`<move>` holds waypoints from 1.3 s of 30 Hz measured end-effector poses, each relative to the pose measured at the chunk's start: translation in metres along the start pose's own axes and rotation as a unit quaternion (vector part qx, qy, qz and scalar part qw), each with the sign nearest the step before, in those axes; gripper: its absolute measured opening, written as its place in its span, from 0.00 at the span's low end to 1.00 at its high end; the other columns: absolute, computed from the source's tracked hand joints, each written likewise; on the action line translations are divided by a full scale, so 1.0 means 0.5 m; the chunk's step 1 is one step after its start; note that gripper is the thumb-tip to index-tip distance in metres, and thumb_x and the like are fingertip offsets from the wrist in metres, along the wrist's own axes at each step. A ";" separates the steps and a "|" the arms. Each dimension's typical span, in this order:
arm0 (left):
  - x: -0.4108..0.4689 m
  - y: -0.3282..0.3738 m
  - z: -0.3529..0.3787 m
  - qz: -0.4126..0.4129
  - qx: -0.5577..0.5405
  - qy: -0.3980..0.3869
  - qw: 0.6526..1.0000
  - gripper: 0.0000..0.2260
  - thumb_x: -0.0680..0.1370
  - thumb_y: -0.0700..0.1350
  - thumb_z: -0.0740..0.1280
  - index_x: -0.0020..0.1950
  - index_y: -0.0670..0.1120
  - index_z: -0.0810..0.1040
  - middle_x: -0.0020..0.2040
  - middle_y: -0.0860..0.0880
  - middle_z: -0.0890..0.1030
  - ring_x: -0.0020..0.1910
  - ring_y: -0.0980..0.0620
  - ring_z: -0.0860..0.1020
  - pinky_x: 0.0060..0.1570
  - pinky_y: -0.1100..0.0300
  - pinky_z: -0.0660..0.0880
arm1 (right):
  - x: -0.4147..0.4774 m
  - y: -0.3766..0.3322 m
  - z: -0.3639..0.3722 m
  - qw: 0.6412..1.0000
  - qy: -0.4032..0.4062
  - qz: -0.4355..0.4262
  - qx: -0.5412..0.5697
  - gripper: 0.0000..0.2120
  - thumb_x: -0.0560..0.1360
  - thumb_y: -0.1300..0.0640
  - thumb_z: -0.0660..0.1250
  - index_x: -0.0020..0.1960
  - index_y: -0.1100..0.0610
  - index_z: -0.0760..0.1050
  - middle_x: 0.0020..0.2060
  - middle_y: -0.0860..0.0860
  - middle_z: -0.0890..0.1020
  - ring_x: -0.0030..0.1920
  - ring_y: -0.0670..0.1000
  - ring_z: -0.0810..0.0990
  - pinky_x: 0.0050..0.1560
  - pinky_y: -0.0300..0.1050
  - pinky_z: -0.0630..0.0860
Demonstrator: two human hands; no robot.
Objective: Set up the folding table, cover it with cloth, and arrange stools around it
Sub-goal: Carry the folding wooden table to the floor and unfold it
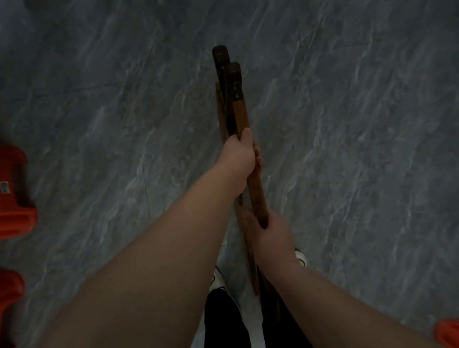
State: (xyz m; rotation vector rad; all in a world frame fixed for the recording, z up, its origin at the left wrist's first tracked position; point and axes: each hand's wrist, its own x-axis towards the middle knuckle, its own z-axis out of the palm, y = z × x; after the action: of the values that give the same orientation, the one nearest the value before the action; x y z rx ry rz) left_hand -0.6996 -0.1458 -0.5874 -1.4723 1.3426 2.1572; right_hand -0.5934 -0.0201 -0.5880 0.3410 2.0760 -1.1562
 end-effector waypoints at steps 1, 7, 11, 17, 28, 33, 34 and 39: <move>0.003 -0.001 0.001 0.001 -0.005 0.002 1.000 0.13 0.85 0.51 0.55 0.46 0.45 0.70 0.34 0.48 0.71 0.27 0.52 0.69 0.29 0.61 0.71 | 0.002 0.000 -0.001 1.000 0.000 -0.002 -0.001 0.14 0.78 0.43 0.67 0.42 0.53 0.76 0.35 0.49 0.80 0.36 0.49 0.79 0.35 0.44 0.72; 0.004 -0.003 -0.007 0.004 0.013 -0.004 1.000 0.13 0.85 0.52 0.55 0.52 0.43 0.70 0.39 0.44 0.75 0.32 0.50 0.74 0.30 0.60 0.75 | 0.007 -0.001 -0.002 1.000 -0.012 -0.013 0.006 0.13 0.78 0.45 0.68 0.42 0.55 0.76 0.33 0.51 0.78 0.32 0.46 0.75 0.29 0.35 0.69; -0.028 -0.027 -0.045 0.113 0.215 0.013 0.970 0.21 0.84 0.56 0.54 0.68 0.43 0.72 0.58 0.43 0.79 0.56 0.46 0.77 0.55 0.59 0.72 | 0.005 0.008 -0.020 0.999 -0.046 -0.017 0.003 0.13 0.77 0.41 0.66 0.51 0.49 0.78 0.42 0.48 0.83 0.43 0.46 0.82 0.46 0.47 0.80; -0.123 -0.193 -0.148 0.173 0.501 0.019 0.848 0.18 0.82 0.46 0.57 0.71 0.43 0.69 0.62 0.39 0.77 0.61 0.40 0.76 0.63 0.48 0.72 | 0.007 0.045 -0.094 0.985 -0.131 -0.057 -0.095 0.26 0.77 0.33 0.52 0.67 0.43 0.74 0.59 0.46 0.81 0.60 0.47 0.79 0.65 0.51 0.74; -0.204 -0.421 -0.189 0.139 0.697 0.008 0.703 0.32 0.69 0.49 0.53 0.70 0.40 0.74 0.65 0.38 0.78 0.62 0.35 0.78 0.58 0.42 0.76 | 0.006 0.166 -0.182 0.873 -0.106 -0.160 -0.449 0.31 0.79 0.54 0.60 0.81 0.53 0.57 0.76 0.53 0.67 0.73 0.55 0.66 0.74 0.49 0.63; -0.230 -0.458 -0.211 0.118 0.682 0.019 0.722 0.32 0.77 0.44 0.58 0.81 0.46 0.55 0.79 0.42 0.60 0.78 0.40 0.58 0.75 0.46 0.57 | -0.016 0.232 -0.195 0.848 -0.104 -0.145 -0.500 0.34 0.79 0.54 0.60 0.82 0.52 0.52 0.79 0.53 0.60 0.76 0.54 0.61 0.76 0.49 0.59; -0.237 -0.463 -0.215 0.120 0.684 0.023 0.719 0.31 0.77 0.45 0.56 0.81 0.46 0.54 0.80 0.43 0.59 0.78 0.41 0.57 0.76 0.46 0.56 | -0.023 0.243 -0.196 0.849 -0.097 -0.147 -0.499 0.34 0.78 0.54 0.60 0.82 0.52 0.53 0.79 0.53 0.61 0.76 0.54 0.61 0.76 0.49 0.58; -0.283 -0.494 -0.241 0.197 0.688 0.045 0.698 0.37 0.70 0.52 0.44 0.78 0.42 0.64 0.73 0.39 0.70 0.71 0.38 0.69 0.69 0.46 0.67 | -0.095 0.289 -0.185 0.867 -0.046 -0.156 -0.471 0.33 0.77 0.57 0.61 0.80 0.54 0.58 0.77 0.55 0.64 0.73 0.57 0.66 0.73 0.52 0.64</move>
State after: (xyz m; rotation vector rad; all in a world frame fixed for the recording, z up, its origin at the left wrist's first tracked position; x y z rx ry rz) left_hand -0.4058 -0.0555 -0.6211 -0.6025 2.5117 0.5295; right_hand -0.5253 0.1424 -0.6143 -0.5253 2.3765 -0.1869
